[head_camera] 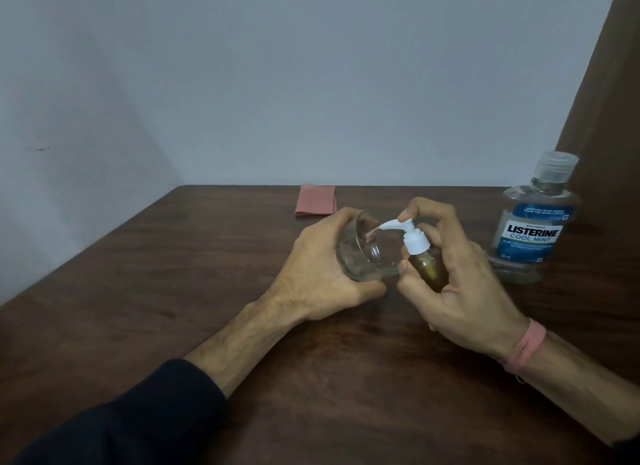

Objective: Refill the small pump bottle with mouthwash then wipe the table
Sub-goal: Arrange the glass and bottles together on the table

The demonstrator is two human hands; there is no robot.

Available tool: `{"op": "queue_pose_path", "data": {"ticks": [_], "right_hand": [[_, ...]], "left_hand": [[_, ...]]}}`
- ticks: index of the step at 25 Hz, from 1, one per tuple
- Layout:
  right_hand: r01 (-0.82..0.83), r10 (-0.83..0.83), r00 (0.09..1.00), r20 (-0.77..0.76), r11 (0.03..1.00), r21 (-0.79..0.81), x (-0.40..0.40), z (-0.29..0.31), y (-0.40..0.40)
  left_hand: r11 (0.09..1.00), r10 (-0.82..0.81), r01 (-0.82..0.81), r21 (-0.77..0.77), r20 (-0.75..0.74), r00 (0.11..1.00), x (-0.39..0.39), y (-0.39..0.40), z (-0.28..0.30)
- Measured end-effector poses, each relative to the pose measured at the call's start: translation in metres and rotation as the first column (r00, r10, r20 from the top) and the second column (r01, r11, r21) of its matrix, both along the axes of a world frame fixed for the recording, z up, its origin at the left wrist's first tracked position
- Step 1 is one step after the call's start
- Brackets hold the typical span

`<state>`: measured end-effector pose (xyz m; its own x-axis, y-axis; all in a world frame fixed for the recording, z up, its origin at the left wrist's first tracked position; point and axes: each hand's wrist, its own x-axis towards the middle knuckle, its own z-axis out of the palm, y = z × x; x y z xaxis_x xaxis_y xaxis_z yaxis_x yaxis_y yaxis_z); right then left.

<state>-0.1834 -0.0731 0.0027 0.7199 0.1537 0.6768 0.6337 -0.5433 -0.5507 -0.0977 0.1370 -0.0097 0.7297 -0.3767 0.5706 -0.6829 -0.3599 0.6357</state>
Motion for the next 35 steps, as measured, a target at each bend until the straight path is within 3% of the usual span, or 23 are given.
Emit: {"op": "queue_pose_path", "data": {"ticks": [24,30,35], "right_hand": [[0.120,-0.119,0.992,-0.030,0.993,0.017,0.003,-0.001,-0.003],[0.096,-0.095,0.995,-0.023,0.995,0.035,0.006,-0.005,-0.006],[-0.012,0.013,1.000,-0.010,0.987,0.161,0.012,-0.008,-0.013]], "left_hand": [[0.999,-0.042,0.042,-0.006,-0.025,0.999,-0.008,-0.002,0.002],[0.998,-0.061,0.060,-0.021,-0.040,0.997,-0.008,-0.002,0.000],[0.999,-0.039,0.038,-0.019,-0.057,0.998,-0.009,0.000,0.001]]}}
